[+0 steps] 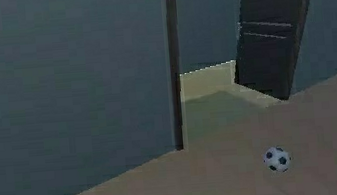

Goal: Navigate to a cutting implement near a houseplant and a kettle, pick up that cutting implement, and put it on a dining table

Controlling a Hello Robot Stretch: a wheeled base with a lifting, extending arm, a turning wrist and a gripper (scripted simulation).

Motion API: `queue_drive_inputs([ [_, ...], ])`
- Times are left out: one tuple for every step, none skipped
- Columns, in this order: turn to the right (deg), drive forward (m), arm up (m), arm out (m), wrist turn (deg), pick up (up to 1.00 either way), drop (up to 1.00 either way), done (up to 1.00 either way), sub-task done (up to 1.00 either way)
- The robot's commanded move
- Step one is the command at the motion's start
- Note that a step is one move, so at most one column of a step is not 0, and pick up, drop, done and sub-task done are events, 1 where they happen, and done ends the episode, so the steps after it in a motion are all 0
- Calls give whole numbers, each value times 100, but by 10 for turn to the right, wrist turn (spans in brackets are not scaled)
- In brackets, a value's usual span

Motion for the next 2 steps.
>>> queue_drive_inputs([
  [450, 0, 0, 0, 0, 0, 0, 0, 0],
  [60, 0, 0, 0, 0, 0, 0, 0, 0],
])
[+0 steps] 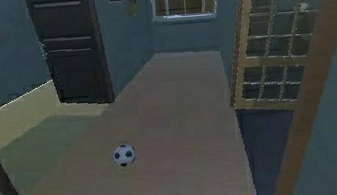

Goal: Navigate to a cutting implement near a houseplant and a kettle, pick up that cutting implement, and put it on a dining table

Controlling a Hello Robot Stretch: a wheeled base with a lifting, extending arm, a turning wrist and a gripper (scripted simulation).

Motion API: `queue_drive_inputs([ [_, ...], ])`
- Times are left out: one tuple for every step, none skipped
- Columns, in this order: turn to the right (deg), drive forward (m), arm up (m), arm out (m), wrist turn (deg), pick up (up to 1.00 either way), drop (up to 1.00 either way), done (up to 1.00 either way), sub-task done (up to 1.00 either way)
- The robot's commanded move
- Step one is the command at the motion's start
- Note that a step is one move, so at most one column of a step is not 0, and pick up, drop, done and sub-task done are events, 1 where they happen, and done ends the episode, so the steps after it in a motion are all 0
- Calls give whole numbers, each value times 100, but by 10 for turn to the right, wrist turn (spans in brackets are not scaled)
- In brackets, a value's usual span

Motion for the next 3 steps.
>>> queue_drive_inputs([
  [30, 0, 0, 0, 0, 0, 0, 0, 0],
  [0, 100, 0, 0, 0, 0, 0, 0, 0],
  [30, 0, 0, 0, 0, 0, 0, 0, 0],
])
